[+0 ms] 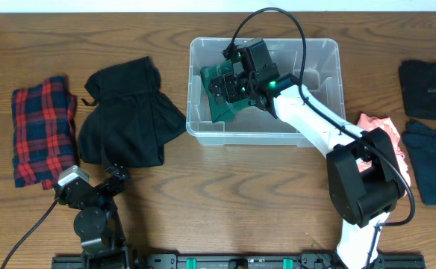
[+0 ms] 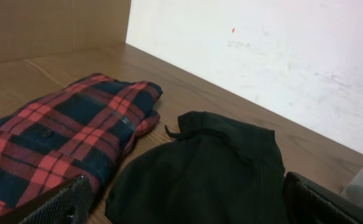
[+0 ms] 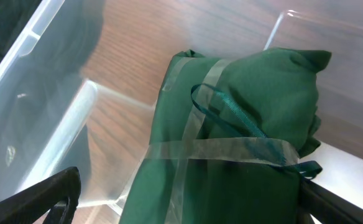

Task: Pack container
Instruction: 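Carry the green bundle into the clear bin and release it, then withdraw the right gripper from the bin toward the pink shirt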

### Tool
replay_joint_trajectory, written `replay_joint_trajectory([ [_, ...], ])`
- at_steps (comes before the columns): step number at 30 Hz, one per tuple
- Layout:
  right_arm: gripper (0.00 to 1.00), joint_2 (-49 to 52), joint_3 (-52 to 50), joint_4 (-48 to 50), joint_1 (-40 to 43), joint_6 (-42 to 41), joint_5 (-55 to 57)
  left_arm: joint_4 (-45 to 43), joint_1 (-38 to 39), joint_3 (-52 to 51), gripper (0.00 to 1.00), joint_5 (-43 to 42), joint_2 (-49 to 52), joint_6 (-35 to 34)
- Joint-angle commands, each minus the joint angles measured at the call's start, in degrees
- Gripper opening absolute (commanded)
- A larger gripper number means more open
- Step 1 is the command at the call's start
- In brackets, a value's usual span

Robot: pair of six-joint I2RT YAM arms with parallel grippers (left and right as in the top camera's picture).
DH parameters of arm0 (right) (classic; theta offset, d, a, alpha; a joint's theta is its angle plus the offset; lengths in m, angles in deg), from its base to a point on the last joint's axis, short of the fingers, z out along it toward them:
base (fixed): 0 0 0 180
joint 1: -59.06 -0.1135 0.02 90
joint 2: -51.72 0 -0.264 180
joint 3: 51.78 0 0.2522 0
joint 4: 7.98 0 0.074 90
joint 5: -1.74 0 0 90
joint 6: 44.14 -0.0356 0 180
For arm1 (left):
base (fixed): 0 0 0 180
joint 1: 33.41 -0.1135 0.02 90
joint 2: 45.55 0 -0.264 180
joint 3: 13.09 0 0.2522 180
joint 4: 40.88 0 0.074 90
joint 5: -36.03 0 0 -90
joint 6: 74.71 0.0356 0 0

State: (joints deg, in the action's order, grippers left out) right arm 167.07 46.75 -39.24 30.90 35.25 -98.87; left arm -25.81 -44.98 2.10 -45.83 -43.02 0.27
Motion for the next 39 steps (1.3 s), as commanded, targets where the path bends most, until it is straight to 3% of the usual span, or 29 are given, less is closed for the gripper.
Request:
replay_joint_trajectory([
  [1,0.99,-2.21,0.63,0.13,1.18,4.09,-1.75,2.10,0.09,-1.16,0.98,1.55,-0.02,-0.02],
  [12,0.99,-9.68,0.63,-4.13,2.62,8.17,2.34,2.12,0.09,-1.16,0.98,1.55,-0.02,-0.02],
  [22,0.99,-17.92,0.66,-20.76,5.07,2.86,19.04,2.10,0.09,-1.16,0.98,1.55,-0.02,-0.02],
  [31,0.99,-29.81,0.66,-39.56,21.94,-0.70,18.08,2.12,0.09,-1.16,0.98,1.55,-0.04,-0.02],
  [39,0.99,-30.18,-0.33,-49.86,39.65,-0.72,13.49,2.10,0.09,-1.16,0.98,1.55,-0.04,-0.02],
])
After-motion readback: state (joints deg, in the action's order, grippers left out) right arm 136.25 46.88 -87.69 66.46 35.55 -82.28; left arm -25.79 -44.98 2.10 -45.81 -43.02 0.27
